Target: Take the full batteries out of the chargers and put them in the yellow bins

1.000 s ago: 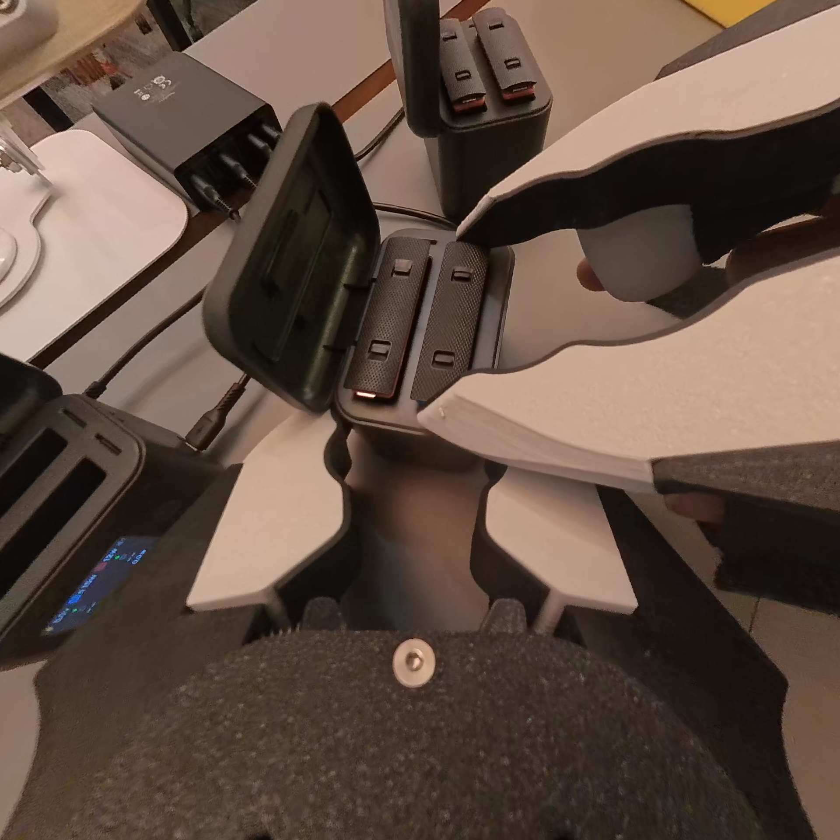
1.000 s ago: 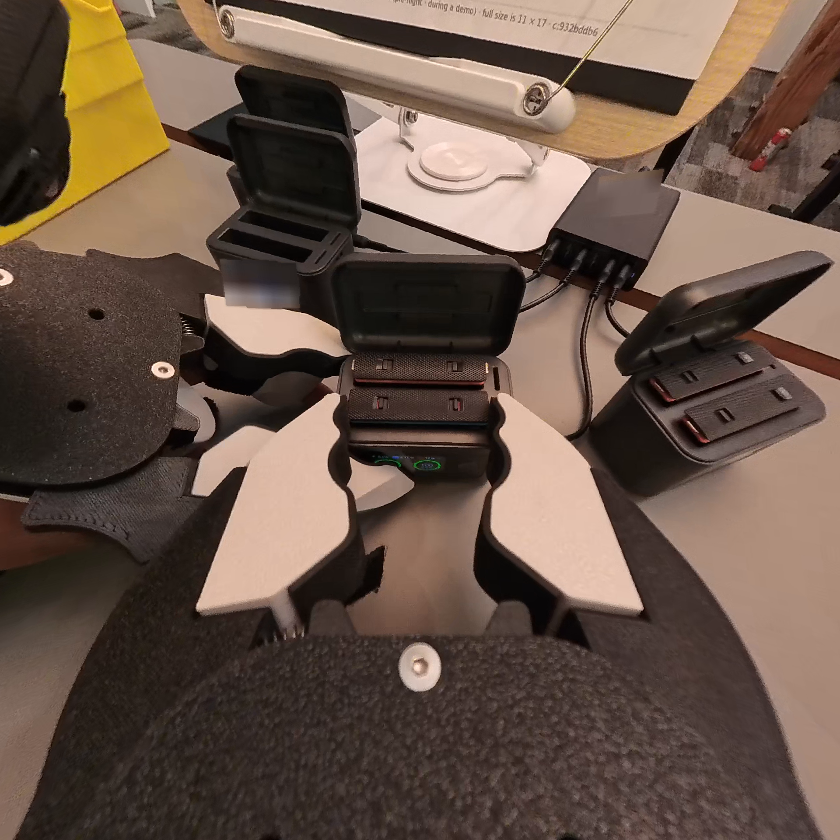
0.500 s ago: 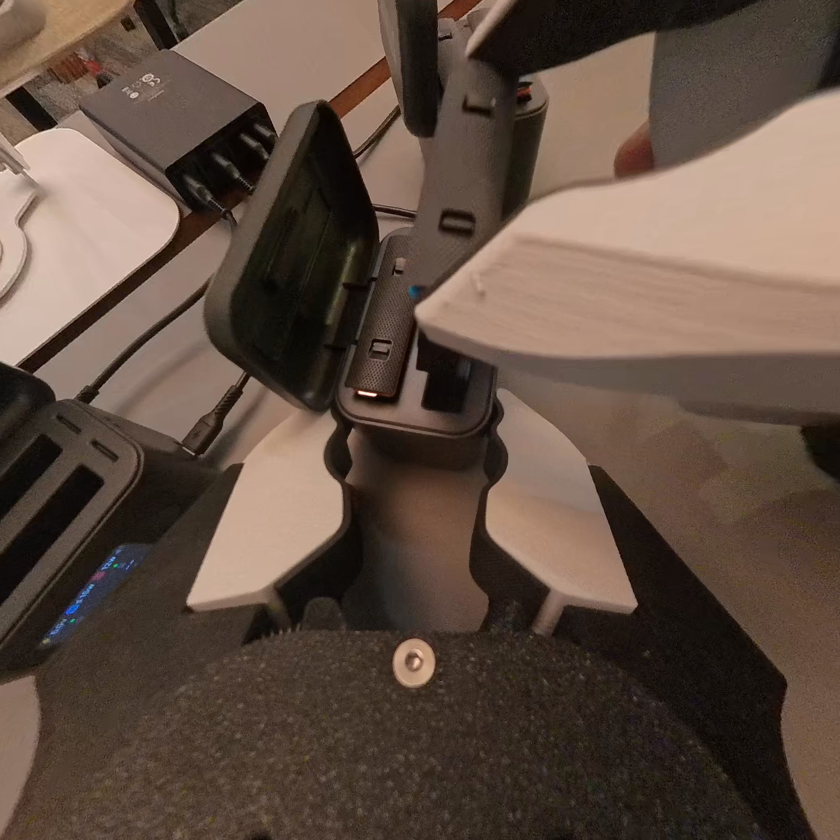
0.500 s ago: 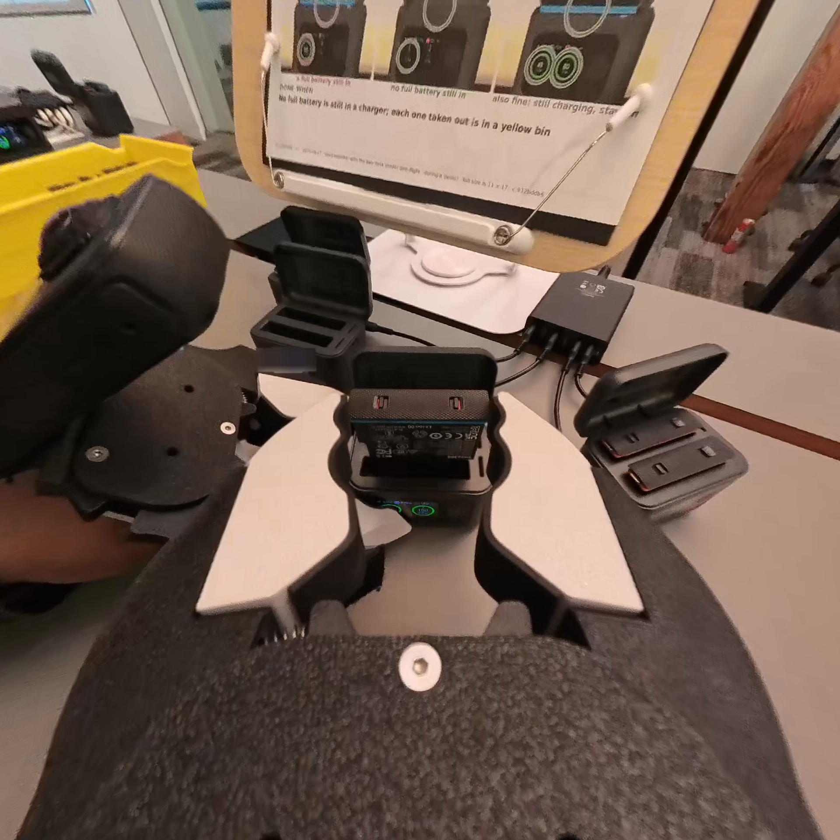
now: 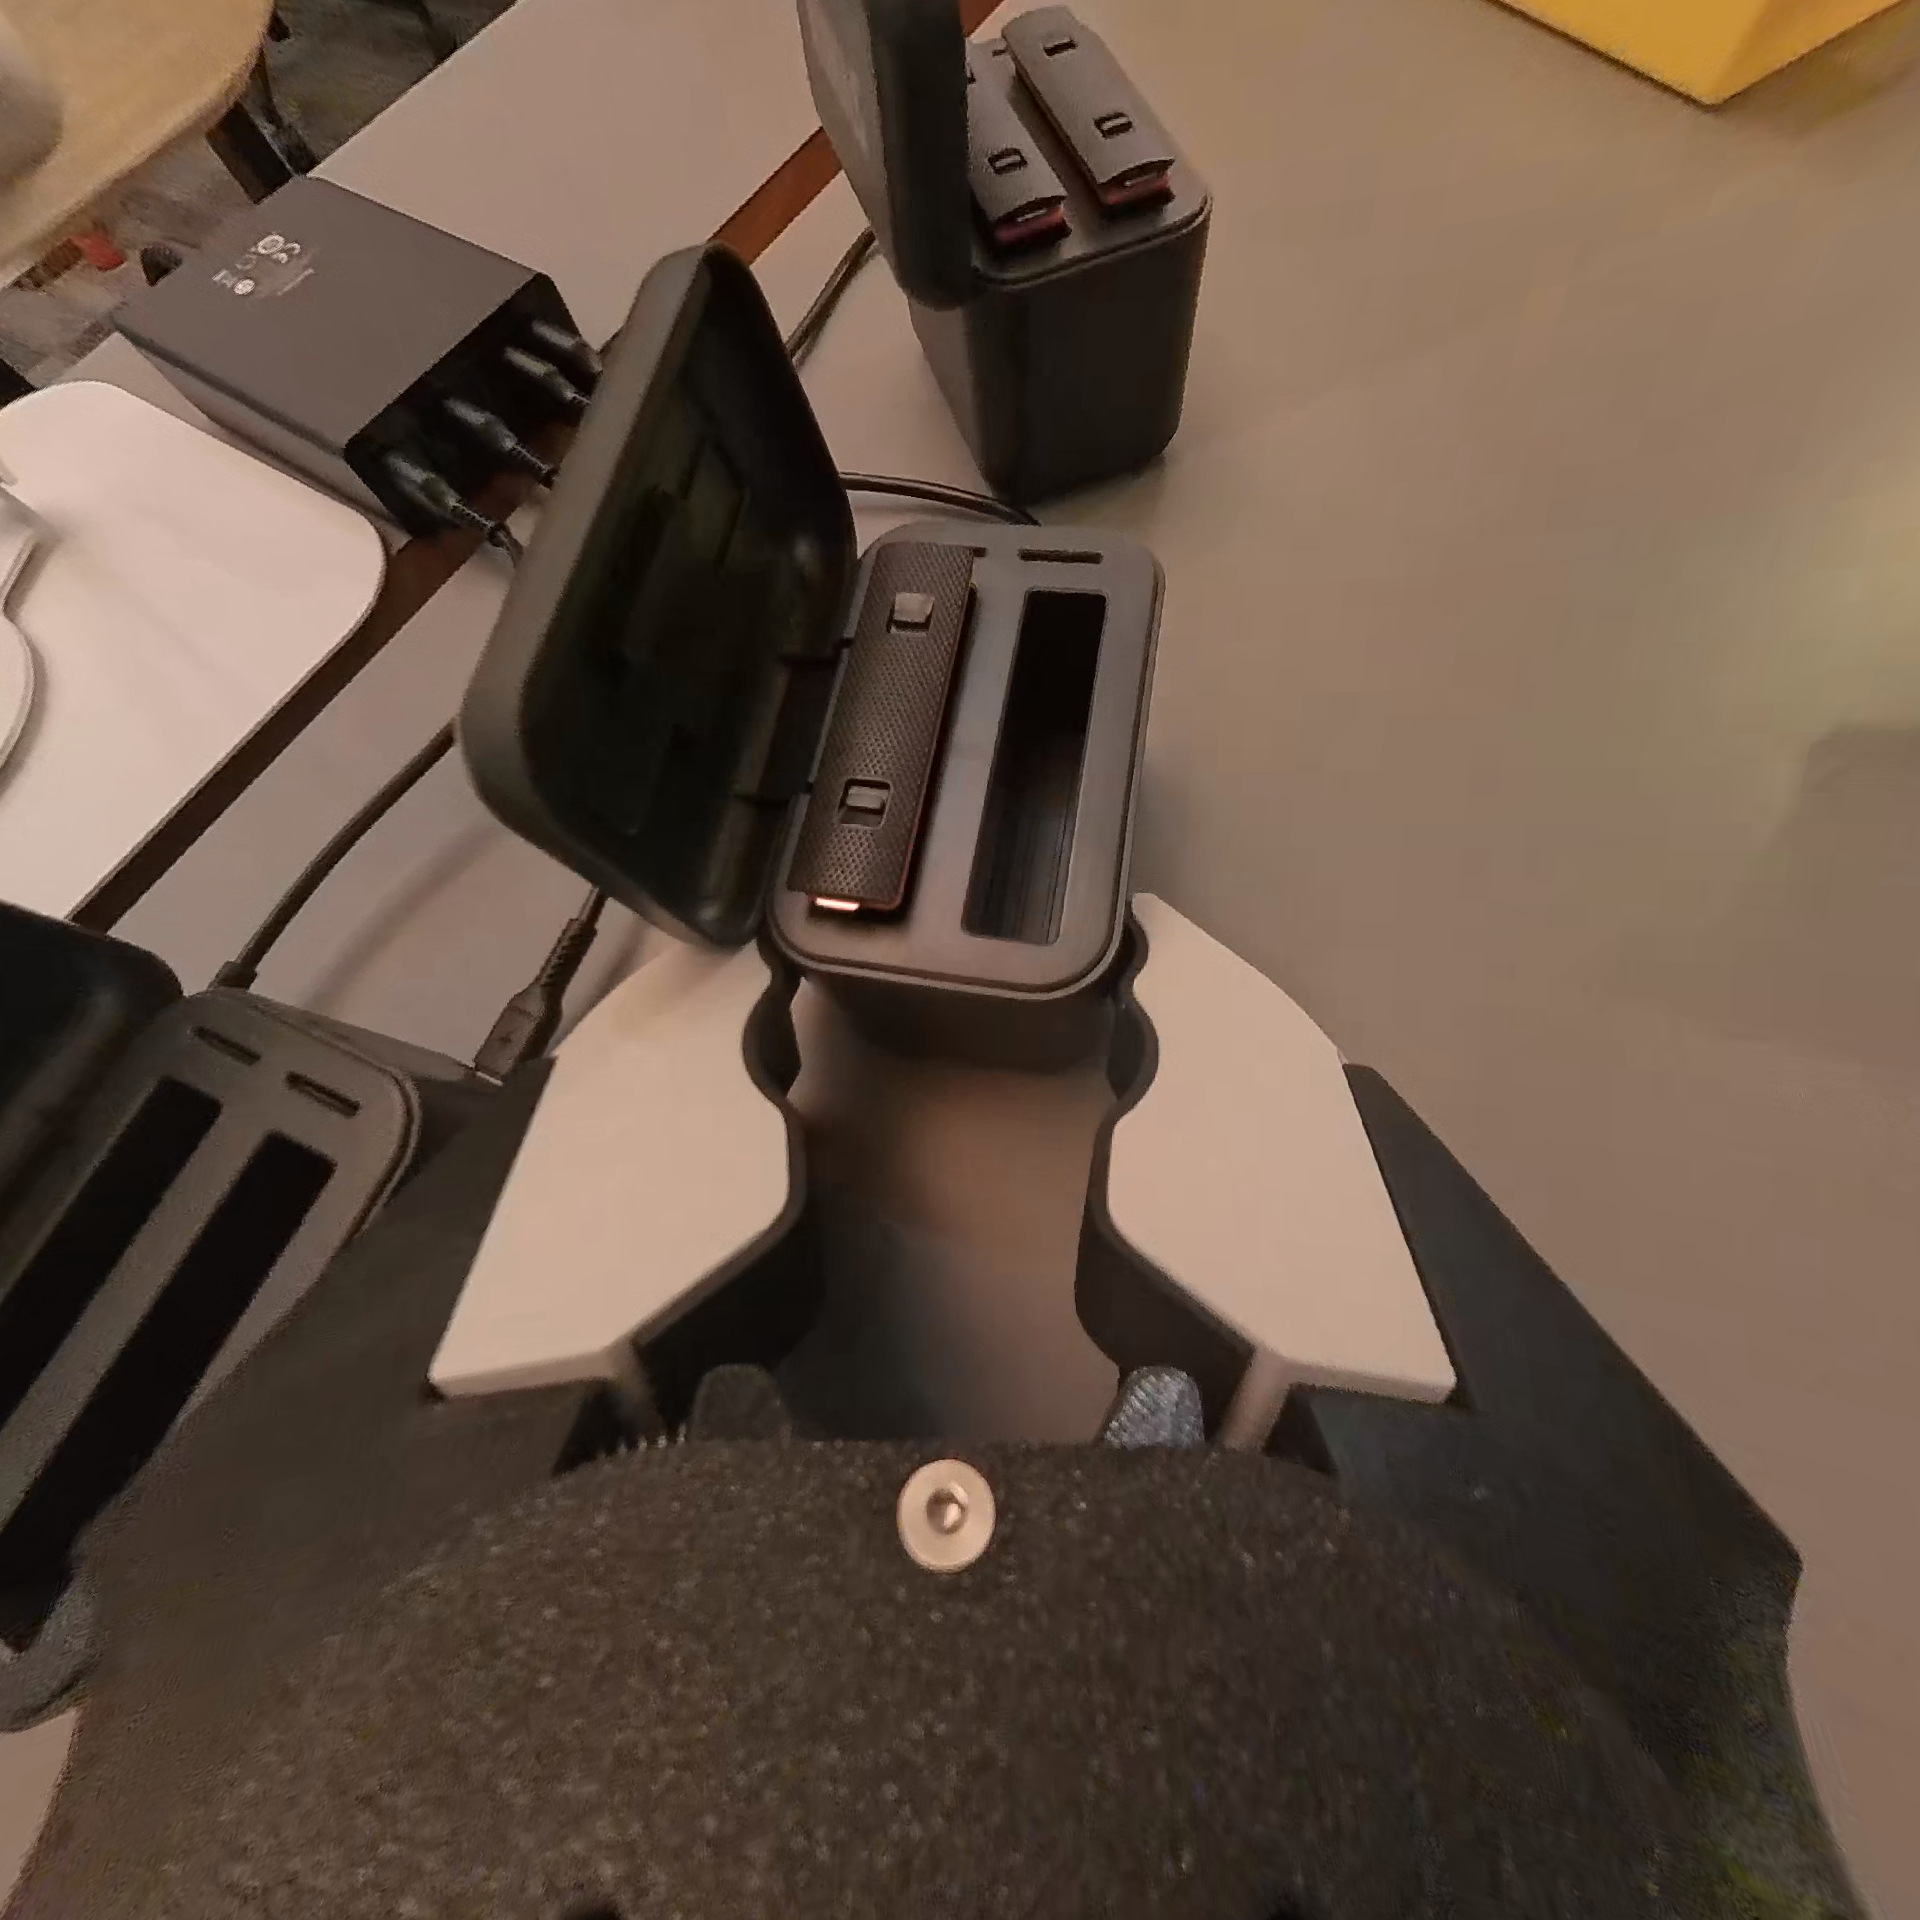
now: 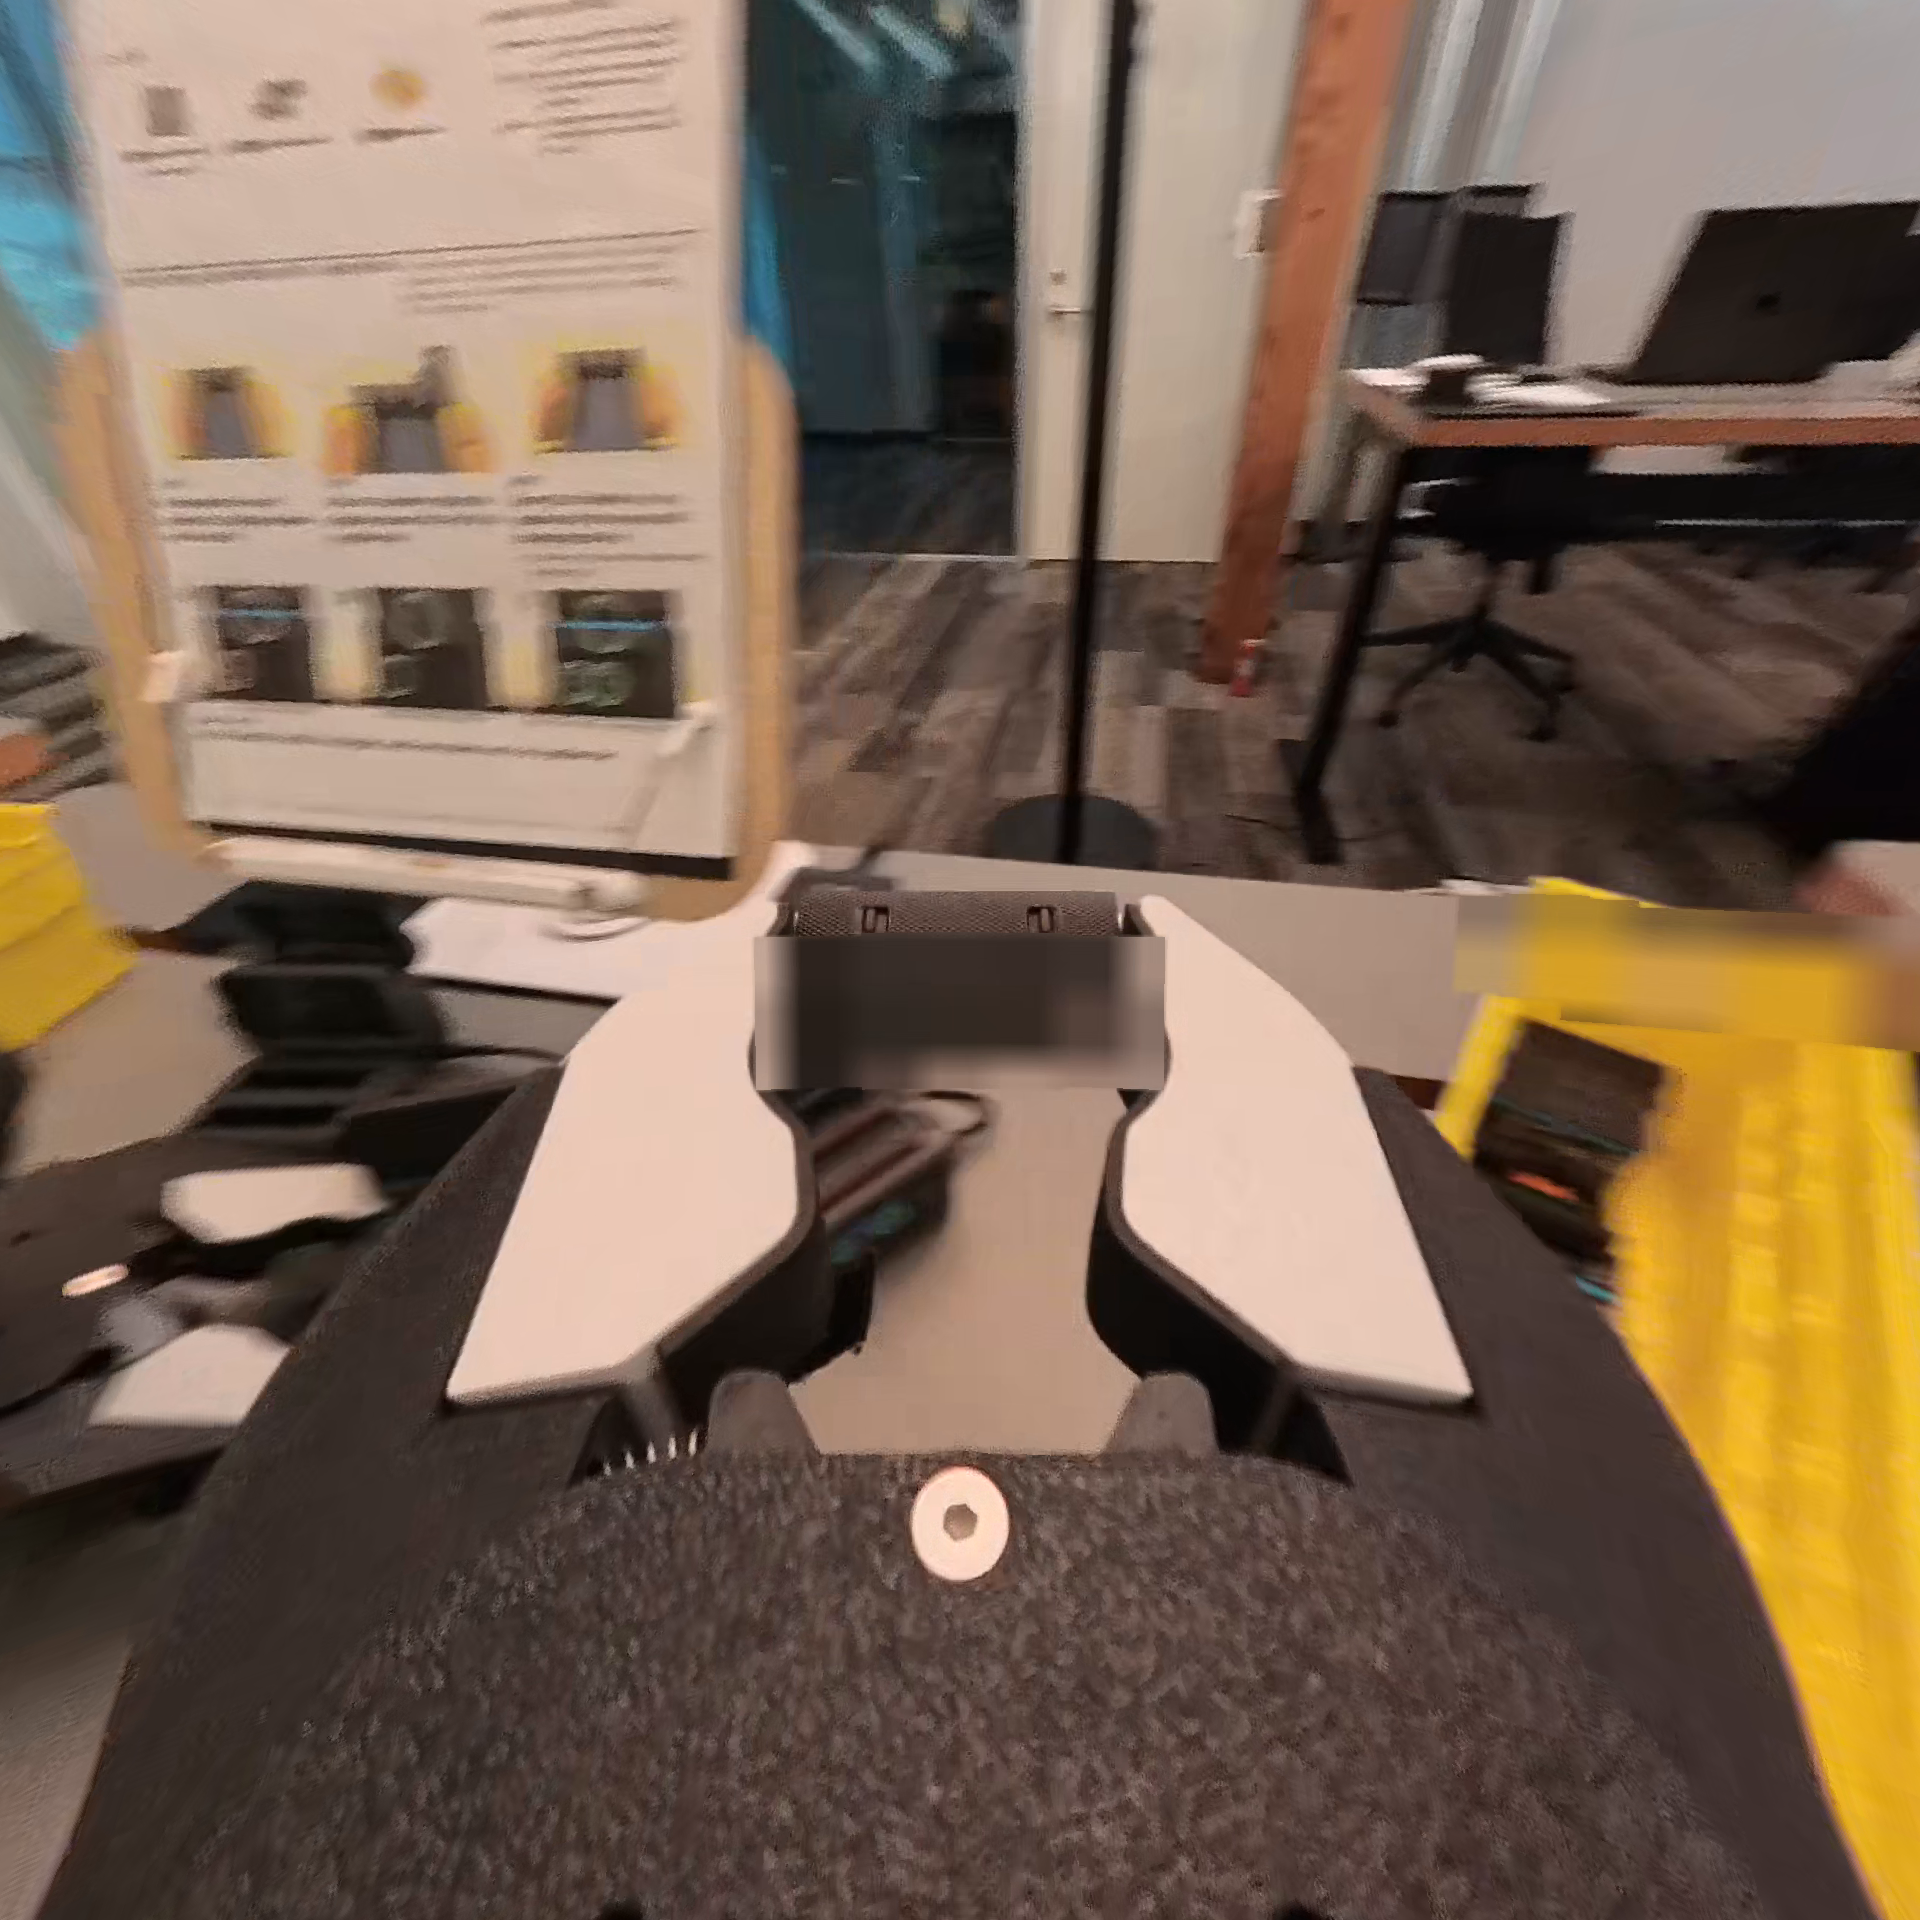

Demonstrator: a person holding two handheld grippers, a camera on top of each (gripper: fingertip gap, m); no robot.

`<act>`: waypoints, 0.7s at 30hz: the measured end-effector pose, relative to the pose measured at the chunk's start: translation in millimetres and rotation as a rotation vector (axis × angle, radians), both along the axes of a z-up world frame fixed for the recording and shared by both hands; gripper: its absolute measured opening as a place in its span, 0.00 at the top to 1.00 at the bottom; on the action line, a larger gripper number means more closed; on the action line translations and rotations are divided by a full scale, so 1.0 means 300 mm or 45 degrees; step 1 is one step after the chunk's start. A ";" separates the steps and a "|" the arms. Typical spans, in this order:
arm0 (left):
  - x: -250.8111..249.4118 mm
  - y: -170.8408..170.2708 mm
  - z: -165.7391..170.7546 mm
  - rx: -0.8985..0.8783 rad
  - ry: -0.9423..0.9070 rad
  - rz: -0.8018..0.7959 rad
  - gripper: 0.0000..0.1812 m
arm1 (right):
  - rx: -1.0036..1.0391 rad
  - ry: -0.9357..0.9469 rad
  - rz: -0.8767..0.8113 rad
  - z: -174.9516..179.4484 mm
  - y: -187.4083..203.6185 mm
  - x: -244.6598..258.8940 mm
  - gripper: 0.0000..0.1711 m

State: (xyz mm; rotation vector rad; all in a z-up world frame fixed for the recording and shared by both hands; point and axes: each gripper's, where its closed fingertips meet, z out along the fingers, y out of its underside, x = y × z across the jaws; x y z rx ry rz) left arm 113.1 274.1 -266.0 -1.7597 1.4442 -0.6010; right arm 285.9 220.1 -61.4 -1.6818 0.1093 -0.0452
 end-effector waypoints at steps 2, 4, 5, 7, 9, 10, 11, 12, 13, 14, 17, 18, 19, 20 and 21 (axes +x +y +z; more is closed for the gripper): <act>-0.003 0.002 -0.001 0.006 0.003 -0.006 0.68 | -0.042 -0.033 -0.146 0.009 -0.016 0.170 0.66; -0.005 0.003 -0.002 0.014 0.009 -0.008 0.68 | -0.124 -0.022 -0.280 -0.016 -0.016 0.339 0.66; -0.005 0.003 -0.003 0.020 0.015 -0.007 0.68 | -0.171 -0.011 -0.344 -0.035 -0.013 0.417 0.66; -0.006 0.004 -0.005 0.041 0.023 -0.013 0.68 | -0.277 0.019 -0.447 -0.086 -0.001 0.538 0.65; -0.007 0.004 -0.006 0.050 0.021 -0.015 0.68 | -0.355 0.091 -0.510 -0.139 0.018 0.612 0.65; -0.008 0.004 -0.006 0.046 0.021 -0.012 0.68 | -0.396 0.117 -0.544 -0.169 0.027 0.642 0.65; -0.008 0.003 -0.006 0.046 0.020 -0.011 0.68 | -0.442 0.128 -0.575 -0.202 0.036 0.669 0.65; -0.010 0.003 -0.006 0.047 0.019 -0.012 0.68 | -0.490 0.136 -0.603 -0.238 0.045 0.692 0.65; -0.012 0.002 -0.005 0.046 0.017 -0.014 0.68 | -0.538 0.146 -0.632 -0.274 0.052 0.713 0.65; -0.014 0.001 -0.005 0.046 0.017 -0.015 0.68 | -0.576 0.154 -0.658 -0.306 0.058 0.733 0.65; -0.023 0.002 -0.005 0.049 0.018 -0.015 0.68 | -0.648 0.161 -0.706 -0.372 0.079 0.769 0.65; -0.025 0.003 -0.005 0.047 0.017 -0.016 0.68 | -0.654 0.148 -0.713 -0.381 0.089 0.774 0.65; -0.027 0.003 -0.005 0.046 0.016 -0.018 0.68 | -0.662 0.128 -0.722 -0.388 0.098 0.778 0.65; -0.027 0.004 -0.005 0.047 0.016 -0.022 0.68 | -0.677 0.110 -0.730 -0.396 0.104 0.782 0.65; -0.028 0.004 -0.005 0.047 0.016 -0.026 0.68 | -0.696 0.097 -0.738 -0.405 0.110 0.786 0.65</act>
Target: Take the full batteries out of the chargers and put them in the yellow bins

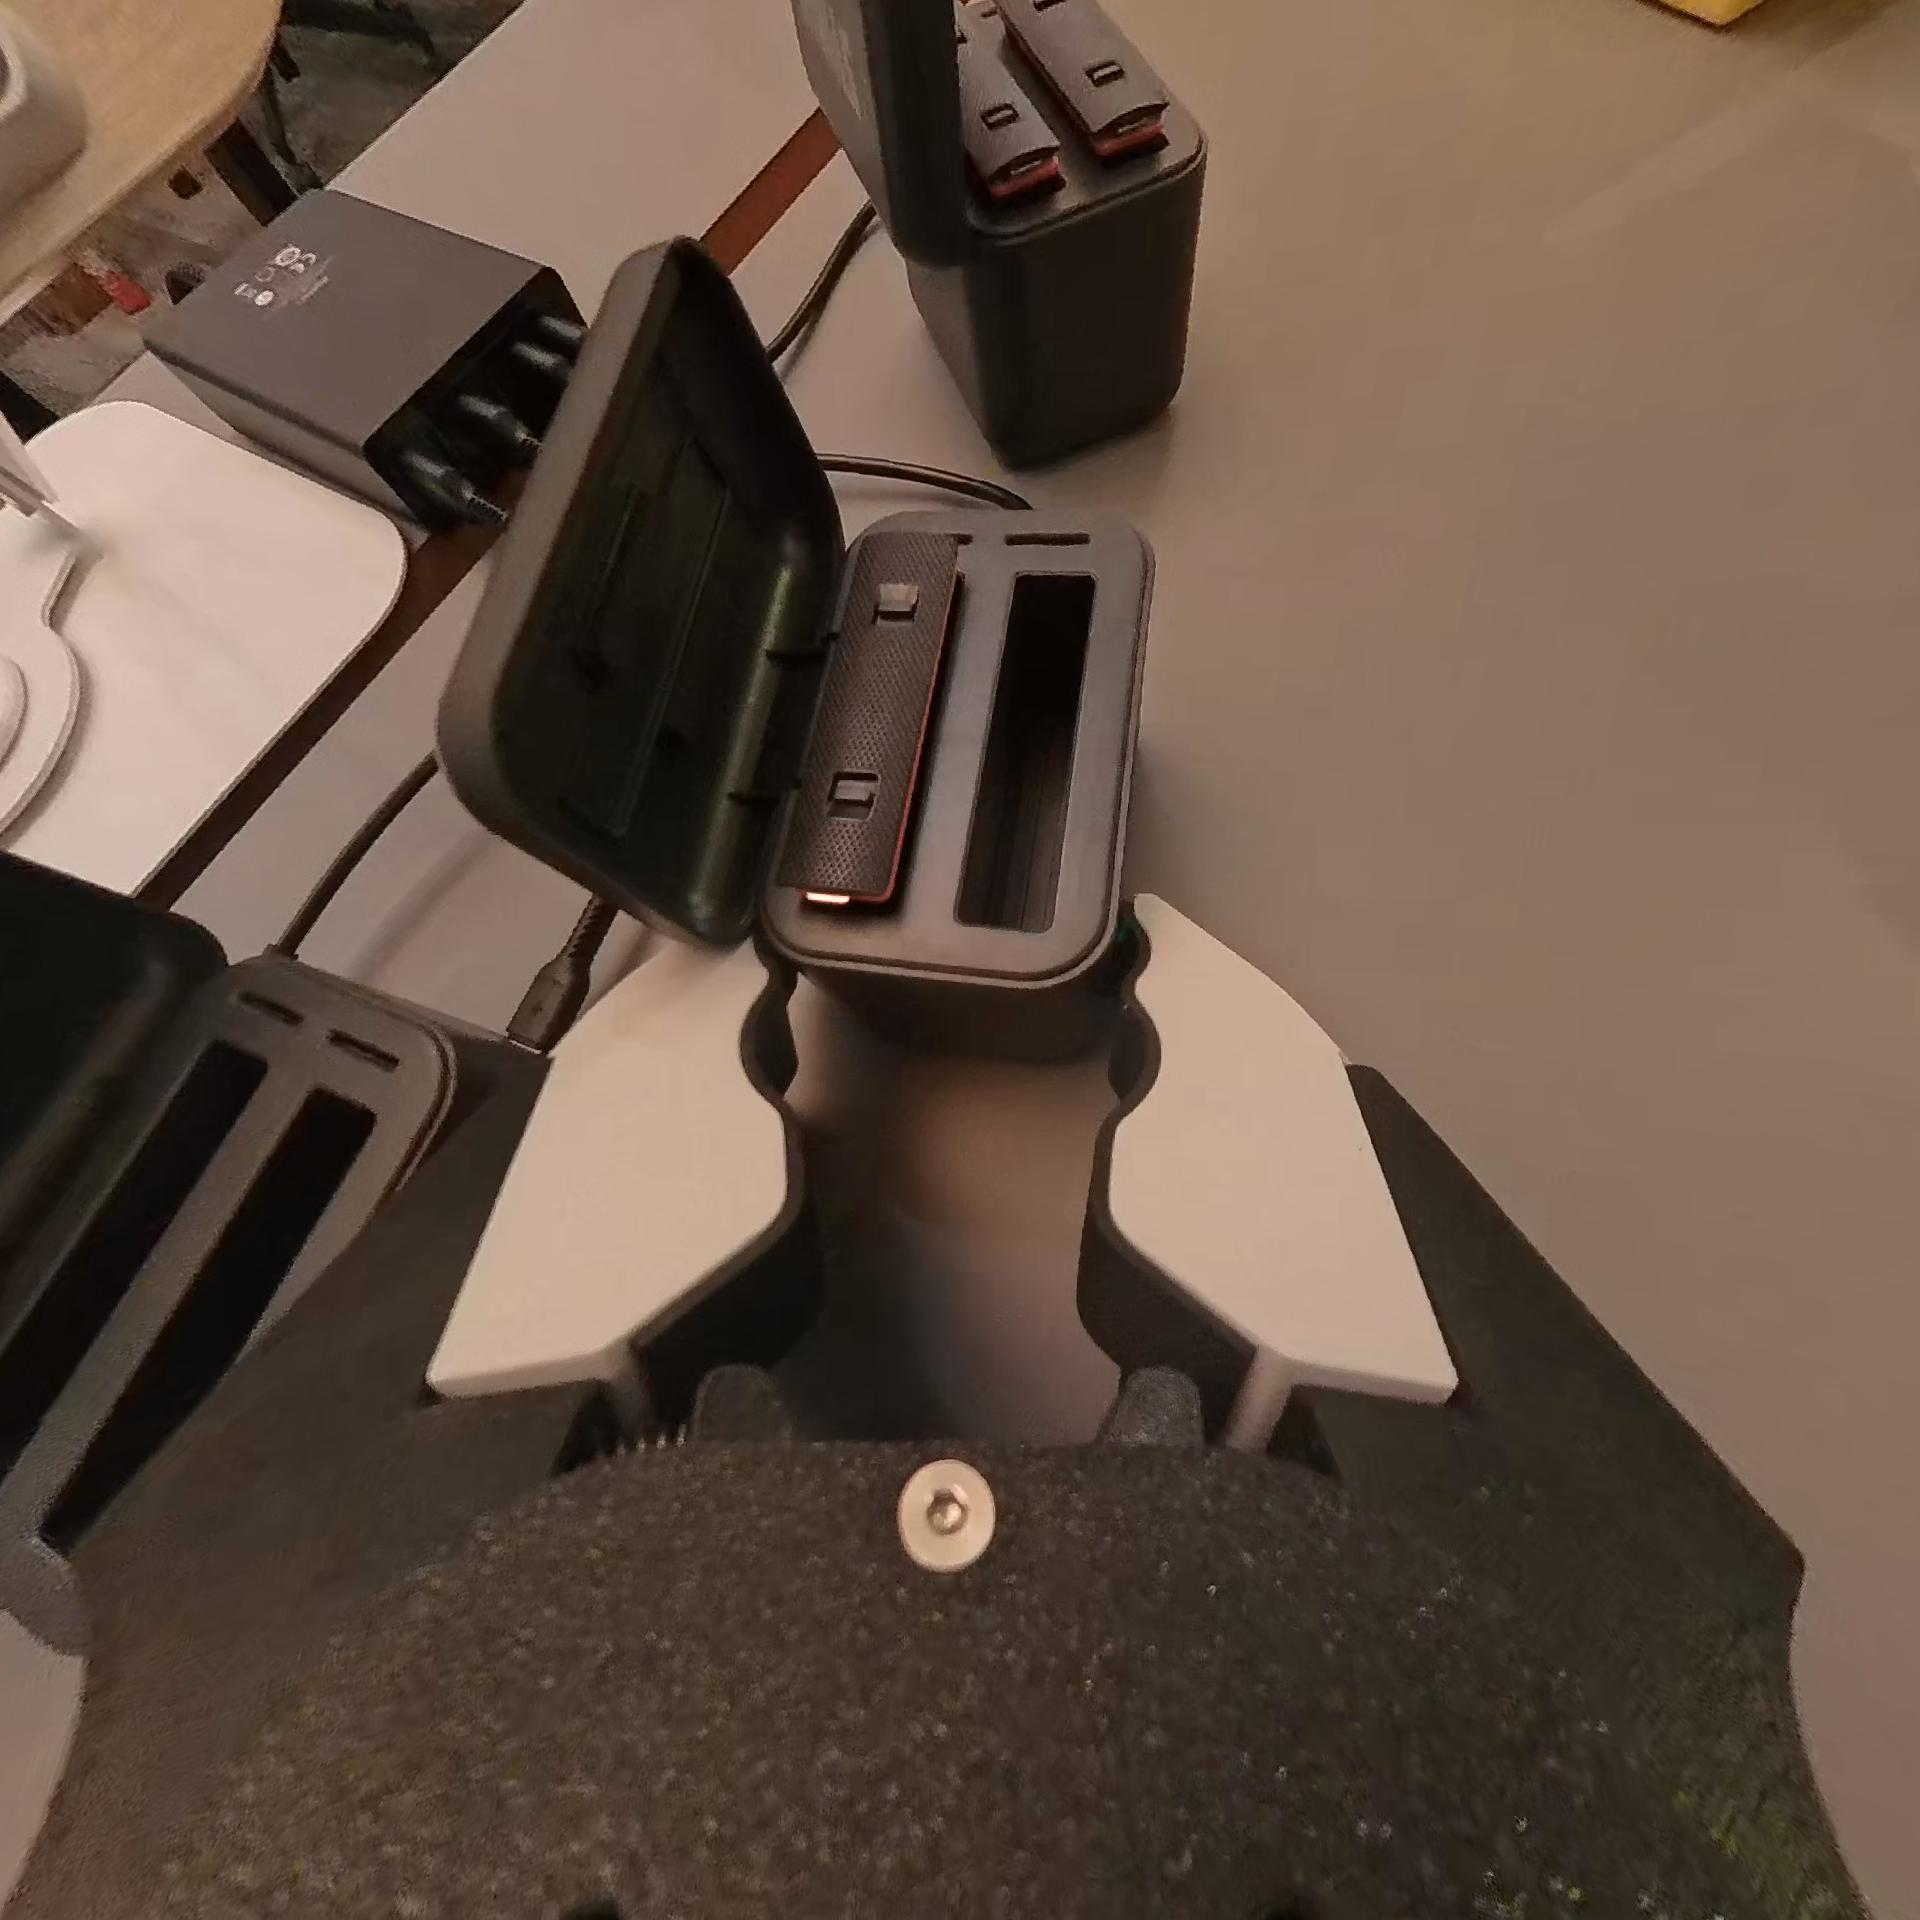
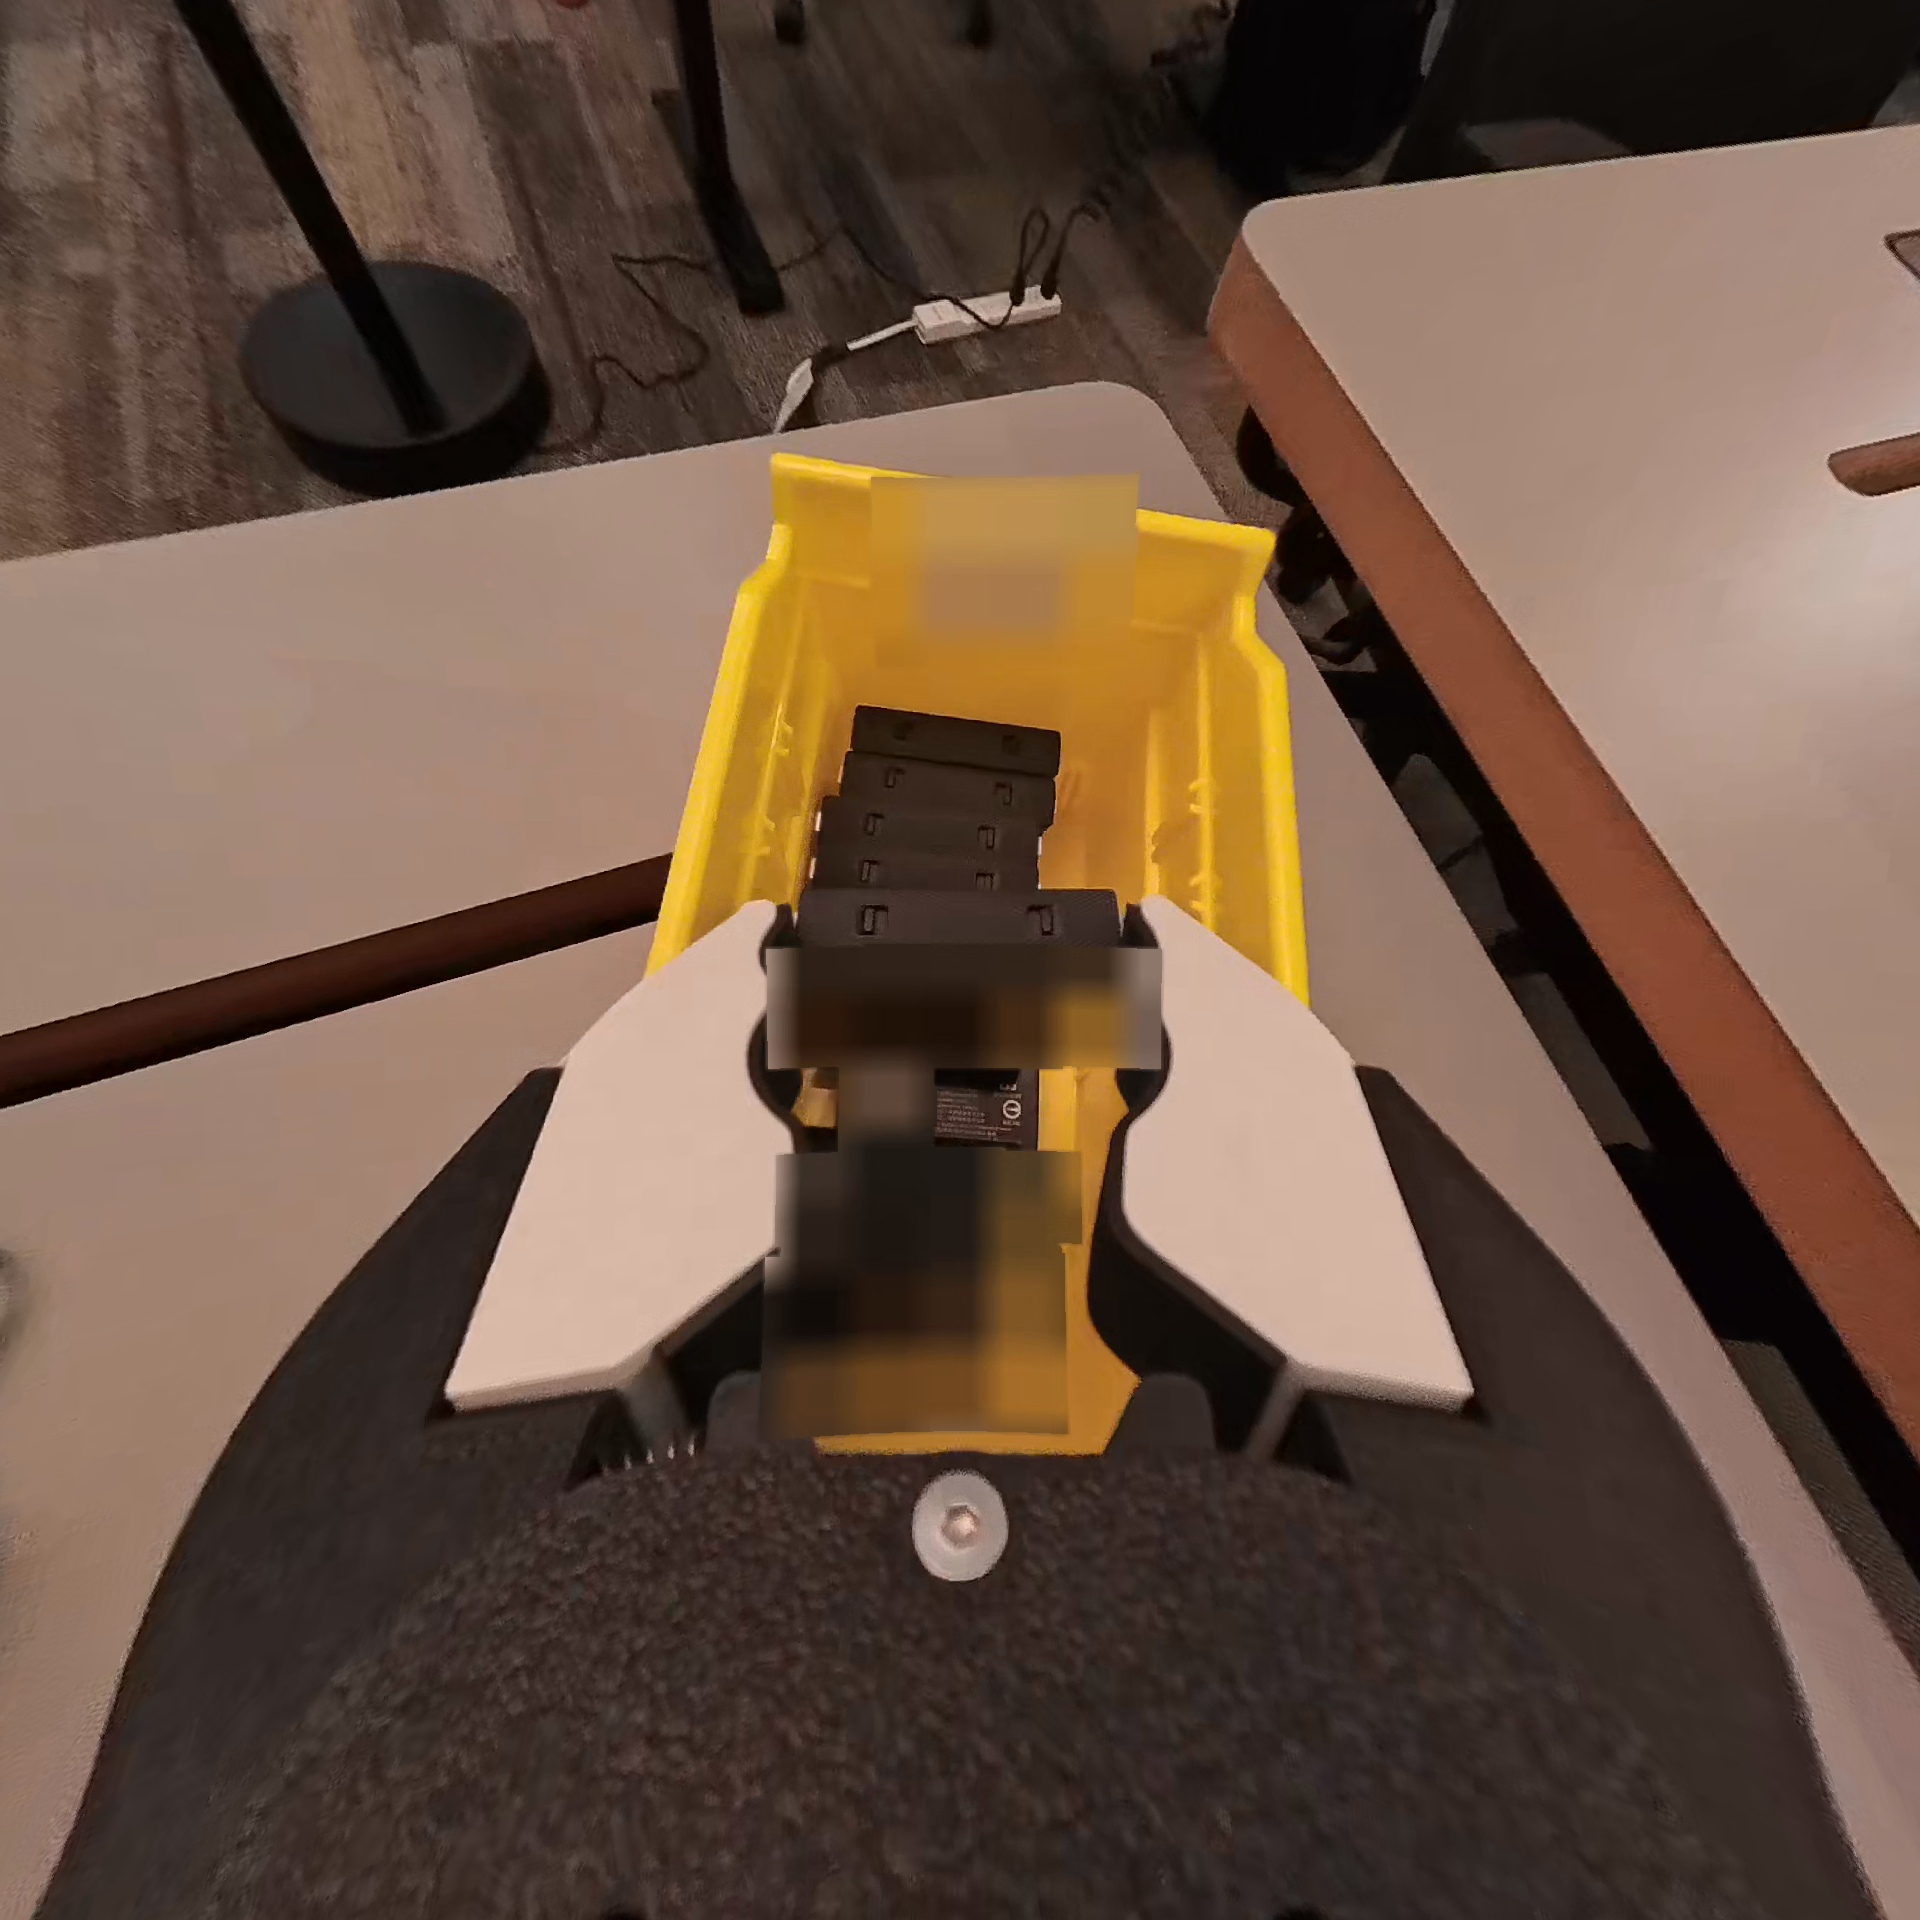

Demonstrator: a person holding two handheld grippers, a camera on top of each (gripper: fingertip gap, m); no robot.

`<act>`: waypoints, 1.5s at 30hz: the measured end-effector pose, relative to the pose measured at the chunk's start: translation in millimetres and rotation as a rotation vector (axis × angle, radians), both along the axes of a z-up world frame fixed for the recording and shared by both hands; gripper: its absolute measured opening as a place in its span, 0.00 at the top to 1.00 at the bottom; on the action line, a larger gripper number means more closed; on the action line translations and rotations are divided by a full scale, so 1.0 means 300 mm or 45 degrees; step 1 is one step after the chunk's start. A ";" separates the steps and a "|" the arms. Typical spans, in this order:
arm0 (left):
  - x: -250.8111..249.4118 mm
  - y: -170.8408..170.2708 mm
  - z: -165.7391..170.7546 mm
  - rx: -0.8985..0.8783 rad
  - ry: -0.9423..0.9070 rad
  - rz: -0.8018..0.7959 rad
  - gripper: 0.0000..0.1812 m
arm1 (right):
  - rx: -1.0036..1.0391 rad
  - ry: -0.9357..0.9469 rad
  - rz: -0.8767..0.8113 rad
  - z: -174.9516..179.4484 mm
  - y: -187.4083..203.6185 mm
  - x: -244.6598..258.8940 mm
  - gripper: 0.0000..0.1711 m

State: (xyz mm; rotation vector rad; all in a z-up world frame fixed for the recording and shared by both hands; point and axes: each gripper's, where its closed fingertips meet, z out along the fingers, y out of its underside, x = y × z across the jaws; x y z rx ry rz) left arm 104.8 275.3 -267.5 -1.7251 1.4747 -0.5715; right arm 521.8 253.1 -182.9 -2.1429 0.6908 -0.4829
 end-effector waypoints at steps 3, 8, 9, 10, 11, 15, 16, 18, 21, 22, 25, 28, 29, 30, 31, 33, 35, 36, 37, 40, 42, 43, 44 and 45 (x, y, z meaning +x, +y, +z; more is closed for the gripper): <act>-0.001 0.000 0.000 0.001 0.000 -0.013 0.68 | -0.006 -0.010 -0.013 -0.003 0.015 0.015 0.65; -0.007 0.000 0.000 -0.002 -0.001 -0.041 0.68 | -0.044 0.022 0.006 -0.017 0.028 0.025 0.65; -0.008 0.000 0.000 -0.005 -0.001 -0.044 0.68 | -0.051 0.027 0.009 -0.020 0.029 0.026 0.65; -0.008 0.000 0.000 -0.006 -0.001 -0.046 0.68 | -0.061 0.033 0.010 -0.023 0.029 0.026 0.65; -0.009 0.000 0.000 -0.006 -0.001 -0.048 0.68 | -0.073 0.043 0.011 -0.027 0.029 0.026 0.65; -0.009 0.000 0.001 -0.004 0.000 -0.048 0.68 | -0.121 0.083 0.013 -0.041 0.026 0.025 0.65; -0.009 0.000 0.001 -0.005 0.000 -0.048 0.68 | -0.132 0.086 0.013 -0.044 0.025 0.025 0.65; -0.009 0.000 0.001 -0.004 0.000 -0.048 0.68 | -0.139 0.089 0.013 -0.045 0.024 0.024 0.65; -0.009 0.000 0.001 -0.004 0.000 -0.049 0.68 | -0.164 0.103 0.016 -0.053 0.022 0.022 0.65; -0.009 0.000 0.001 -0.003 0.000 -0.049 0.68 | -0.172 0.109 0.017 -0.054 0.021 0.021 0.65; -0.009 0.000 0.001 -0.004 0.000 -0.051 0.68 | -0.199 0.131 0.022 -0.062 0.018 0.018 0.65; -0.009 0.000 0.001 -0.004 0.001 -0.052 0.68 | -0.235 0.159 0.030 -0.069 0.014 0.013 0.65; -0.009 0.000 0.001 -0.004 0.001 -0.052 0.68 | -0.248 0.168 0.034 -0.072 0.011 0.011 0.65; -0.009 0.000 0.001 -0.005 0.001 -0.053 0.68 | -0.259 0.178 0.038 -0.074 0.009 0.009 0.65; -0.009 0.000 0.001 -0.005 0.001 -0.053 0.68 | -0.269 0.186 0.042 -0.076 0.008 0.007 0.65; -0.009 0.000 0.000 -0.005 0.001 -0.054 0.68 | -0.283 0.197 0.050 -0.079 0.006 0.003 0.65; -0.009 0.000 0.000 -0.006 0.001 -0.054 0.68 | -0.292 0.204 0.060 -0.079 0.004 0.000 0.65; -0.009 0.000 0.000 -0.006 0.001 -0.054 0.68 | -0.290 0.210 0.066 -0.077 0.004 -0.002 0.65; -0.009 0.000 0.000 -0.006 0.001 -0.054 0.68 | -0.287 0.218 0.072 -0.075 0.004 -0.005 0.65; -0.009 0.000 0.000 -0.008 0.001 -0.056 0.68 | -0.284 0.248 0.100 -0.065 0.000 -0.016 0.65; -0.009 0.000 0.000 -0.009 0.001 -0.057 0.68 | -0.294 0.250 0.128 -0.055 -0.006 -0.022 0.65; -0.009 0.000 0.000 -0.008 0.001 -0.057 0.68 | -0.289 0.246 0.144 -0.046 -0.007 -0.026 0.65; -0.009 0.000 -0.001 -0.009 0.001 -0.057 0.68 | -0.282 0.240 0.156 -0.037 -0.009 -0.028 0.64; -0.009 0.000 -0.001 -0.009 0.001 -0.057 0.68 | -0.280 0.235 0.165 -0.028 -0.013 -0.029 0.62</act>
